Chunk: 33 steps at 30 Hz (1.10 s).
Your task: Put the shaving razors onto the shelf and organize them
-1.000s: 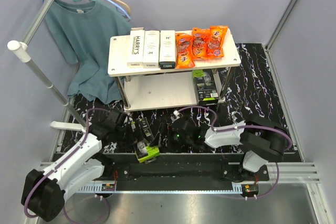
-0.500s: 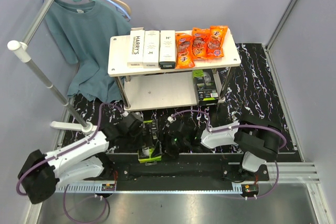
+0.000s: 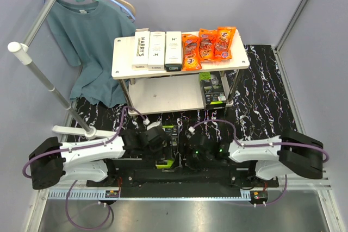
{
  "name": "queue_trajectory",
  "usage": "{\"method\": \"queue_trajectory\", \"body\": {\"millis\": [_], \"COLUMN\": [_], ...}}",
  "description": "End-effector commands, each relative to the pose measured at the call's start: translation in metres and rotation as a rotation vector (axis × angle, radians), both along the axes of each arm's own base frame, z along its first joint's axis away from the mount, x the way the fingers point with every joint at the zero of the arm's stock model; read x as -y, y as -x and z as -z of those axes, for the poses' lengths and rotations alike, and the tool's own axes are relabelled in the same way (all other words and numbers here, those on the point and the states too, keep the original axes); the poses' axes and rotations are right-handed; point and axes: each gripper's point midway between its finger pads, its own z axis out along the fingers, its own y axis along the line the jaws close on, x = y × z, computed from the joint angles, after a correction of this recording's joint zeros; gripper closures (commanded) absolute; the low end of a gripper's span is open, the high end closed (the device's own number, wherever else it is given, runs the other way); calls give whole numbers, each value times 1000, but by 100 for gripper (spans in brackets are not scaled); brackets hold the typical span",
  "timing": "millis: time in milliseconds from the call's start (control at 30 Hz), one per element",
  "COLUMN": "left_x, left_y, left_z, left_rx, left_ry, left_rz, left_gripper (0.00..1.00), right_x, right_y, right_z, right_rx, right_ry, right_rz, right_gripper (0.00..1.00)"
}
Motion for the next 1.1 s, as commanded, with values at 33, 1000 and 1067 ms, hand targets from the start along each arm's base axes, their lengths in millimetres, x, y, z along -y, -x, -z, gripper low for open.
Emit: {"method": "queue_trajectory", "body": {"millis": [33, 1000, 1067], "left_x": [34, -3, 1], "left_y": [-4, -20, -20], "left_z": [-45, -29, -29], "left_rx": [45, 59, 56], "left_ry": [166, 269, 302], "left_rz": [10, -151, -154], "left_gripper": [1, 1, 1], "right_x": [-16, -20, -17], "right_y": [-34, -59, -59], "right_z": [-58, 14, 13], "right_rx": [143, 164, 162], "right_ry": [-217, -242, -286], "right_rz": [155, 204, 223], "right_gripper": [16, 3, 8]}}
